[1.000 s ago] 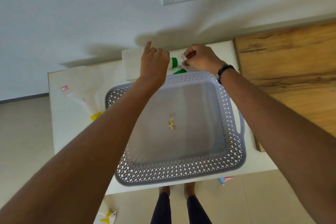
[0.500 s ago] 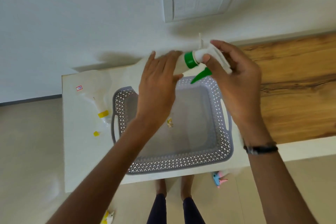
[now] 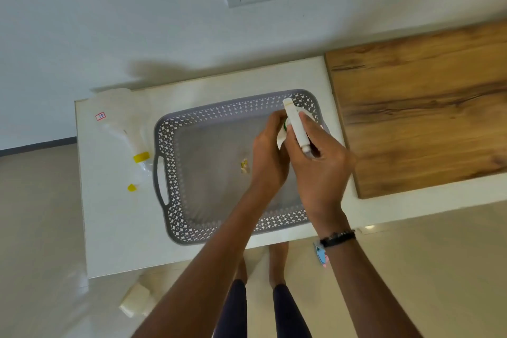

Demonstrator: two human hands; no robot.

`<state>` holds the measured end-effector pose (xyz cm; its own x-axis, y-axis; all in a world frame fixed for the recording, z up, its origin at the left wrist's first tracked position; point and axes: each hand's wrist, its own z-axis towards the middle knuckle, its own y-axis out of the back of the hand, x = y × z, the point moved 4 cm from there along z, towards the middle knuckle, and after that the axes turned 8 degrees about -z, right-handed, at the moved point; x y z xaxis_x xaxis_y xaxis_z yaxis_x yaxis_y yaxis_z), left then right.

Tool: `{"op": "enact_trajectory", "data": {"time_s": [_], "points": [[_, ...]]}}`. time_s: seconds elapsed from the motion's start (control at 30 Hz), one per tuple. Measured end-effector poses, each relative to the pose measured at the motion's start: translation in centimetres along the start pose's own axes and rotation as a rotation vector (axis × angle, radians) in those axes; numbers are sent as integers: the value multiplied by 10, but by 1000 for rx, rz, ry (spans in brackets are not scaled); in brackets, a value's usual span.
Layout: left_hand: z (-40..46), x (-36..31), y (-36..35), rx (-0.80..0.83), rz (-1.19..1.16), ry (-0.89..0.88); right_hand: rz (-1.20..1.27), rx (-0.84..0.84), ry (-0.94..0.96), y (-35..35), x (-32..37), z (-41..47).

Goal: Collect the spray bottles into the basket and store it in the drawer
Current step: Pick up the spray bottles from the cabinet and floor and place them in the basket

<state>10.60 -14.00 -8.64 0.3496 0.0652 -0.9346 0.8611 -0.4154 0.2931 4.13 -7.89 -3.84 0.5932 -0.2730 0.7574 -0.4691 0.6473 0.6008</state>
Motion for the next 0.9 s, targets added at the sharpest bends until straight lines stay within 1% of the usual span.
{"op": "enact_trajectory", "data": {"time_s": [0.13,0.23,0.33,0.43,0.5,0.57,0.63,0.7,0.73,0.8,0.83,0.87,0.9], "points": [[13,1,-2,50,17,-33,-16,-30,-53,-4,-8,14],[22,3,-4,117,5,-128,4,-50,-67,-3,-8,21],[22,7,-3,113,32,-159,-33,-45,-63,-3,-7,21],[17,9,1,113,14,-116,-76,-20,-37,-1,-9,14],[14,9,7,117,2,-67,-94,41,-46,1,-16,8],[8,11,16,134,22,-32,-19,121,-143,5,-27,-3],[-7,16,28,141,80,-13,43,140,-231,14,-38,-24],[-35,30,44,132,177,4,7,154,-265,23,-46,-56],[-54,40,52,152,215,22,-22,207,-258,25,-49,-75],[-98,64,66,237,287,92,-98,426,-170,21,-57,-114],[-120,75,73,273,330,120,-166,548,-72,18,-61,-132],[-140,84,79,293,393,109,-244,631,47,15,-66,-148],[-154,92,84,312,481,52,-309,667,146,13,-71,-158]]}}
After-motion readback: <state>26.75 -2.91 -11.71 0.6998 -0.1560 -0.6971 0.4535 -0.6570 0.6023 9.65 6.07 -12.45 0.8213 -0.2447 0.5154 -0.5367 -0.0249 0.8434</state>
